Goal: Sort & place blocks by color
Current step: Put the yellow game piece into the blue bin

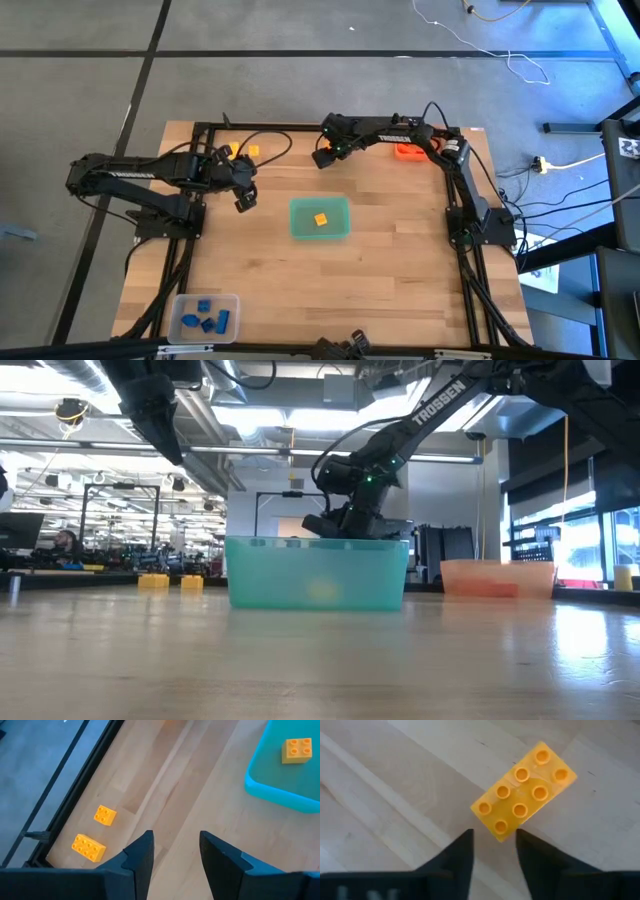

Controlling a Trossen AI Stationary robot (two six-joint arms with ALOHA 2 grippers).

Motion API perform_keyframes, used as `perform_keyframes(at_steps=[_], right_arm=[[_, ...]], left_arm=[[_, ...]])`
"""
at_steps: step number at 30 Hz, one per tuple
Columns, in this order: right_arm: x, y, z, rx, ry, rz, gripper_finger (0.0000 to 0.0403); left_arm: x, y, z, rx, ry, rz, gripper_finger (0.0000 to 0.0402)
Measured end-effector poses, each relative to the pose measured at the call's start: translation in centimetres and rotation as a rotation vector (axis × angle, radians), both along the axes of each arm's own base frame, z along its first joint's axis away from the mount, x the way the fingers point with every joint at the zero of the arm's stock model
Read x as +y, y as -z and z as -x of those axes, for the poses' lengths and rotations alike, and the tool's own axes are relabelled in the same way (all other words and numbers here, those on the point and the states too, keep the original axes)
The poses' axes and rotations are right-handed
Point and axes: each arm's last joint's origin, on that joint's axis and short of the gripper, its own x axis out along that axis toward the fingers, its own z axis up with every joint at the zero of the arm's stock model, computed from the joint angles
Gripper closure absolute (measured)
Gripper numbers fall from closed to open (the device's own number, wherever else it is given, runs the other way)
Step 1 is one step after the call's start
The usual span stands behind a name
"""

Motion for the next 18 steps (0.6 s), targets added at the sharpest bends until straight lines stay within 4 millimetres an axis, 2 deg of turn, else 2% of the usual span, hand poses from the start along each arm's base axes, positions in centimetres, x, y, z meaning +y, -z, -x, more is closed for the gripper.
perform_keyframes(at_steps=[3,7,12,18], right_arm=[[-0.01,-0.03,-0.04,-0.002,-0.010,0.007,0.0295],[-0.04,-0.03,-0.03,-0.002,-0.008,0.007,0.0322],[-0.16,-0.02,0.05,0.006,-0.044,0.024,0.0318],[-0.60,-0.03,0.32,-0.035,-0.108,-0.040,0.0282]], left_arm=[[0.00,0.00,0.00,0.000,0.000,0.000,0.0253],[0.00,0.00,0.00,0.000,0.000,0.000,0.0253],[0.00,0.00,0.00,0.000,0.000,0.000,0.0253],[0.00,0.00,0.00,0.000,0.000,0.000,0.0253]])
